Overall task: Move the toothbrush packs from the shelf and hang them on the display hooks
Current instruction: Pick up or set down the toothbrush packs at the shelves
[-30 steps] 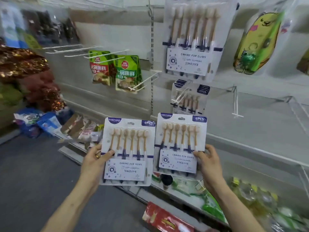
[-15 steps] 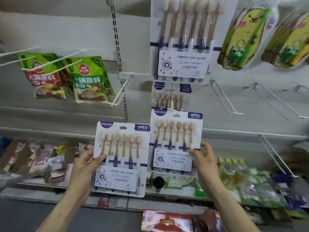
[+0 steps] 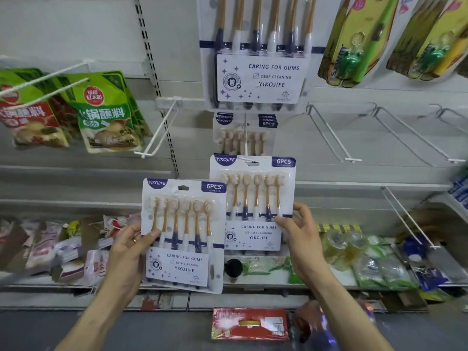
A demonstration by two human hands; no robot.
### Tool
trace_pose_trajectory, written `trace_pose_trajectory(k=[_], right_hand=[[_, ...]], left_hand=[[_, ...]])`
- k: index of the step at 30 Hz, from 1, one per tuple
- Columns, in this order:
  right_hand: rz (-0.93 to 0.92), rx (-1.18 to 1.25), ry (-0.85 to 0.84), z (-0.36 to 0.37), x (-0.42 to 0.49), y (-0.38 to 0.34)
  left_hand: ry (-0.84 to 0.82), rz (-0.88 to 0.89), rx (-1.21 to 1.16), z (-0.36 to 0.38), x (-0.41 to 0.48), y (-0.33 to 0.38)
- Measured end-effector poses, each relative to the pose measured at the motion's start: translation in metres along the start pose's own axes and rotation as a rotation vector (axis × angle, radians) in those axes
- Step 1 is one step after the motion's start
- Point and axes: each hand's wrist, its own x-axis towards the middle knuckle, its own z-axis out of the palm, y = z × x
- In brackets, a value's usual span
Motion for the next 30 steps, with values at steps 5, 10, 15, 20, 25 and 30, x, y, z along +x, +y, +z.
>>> trace_pose_trajectory(k=[5, 10, 15, 20, 25, 30], right_hand=[[-0.008, -0.006, -0.006, 0.005, 0.005, -0.002], [-0.011, 0.013, -0.019, 0.013, 0.010, -0.001], [-0.008, 0.029, -0.005, 0.024, 0.026, 0.003], [-0.016, 0.021, 0.013, 0.037, 0.065, 0.005], [-0.057, -0.083, 0.021, 0.046, 0.122, 0.012], [-0.076, -0.157, 0.013, 0.051, 0.173, 0.014]], left_hand=[[0.028, 0.001, 0.031, -0.008, 0.004, -0.008], [0.020, -0.007, -0.015, -0.007, 0.006, -0.006], [0.030, -0.037, -0.044, -0.003, 0.003, 0.002], [0.040, -0.035, -0.027, -0.003, 0.006, 0.003], [0.059, -0.031, -0.036, -0.003, 0.010, -0.003], [0.056, -0.053, -0.032, 0.003, 0.006, -0.007]])
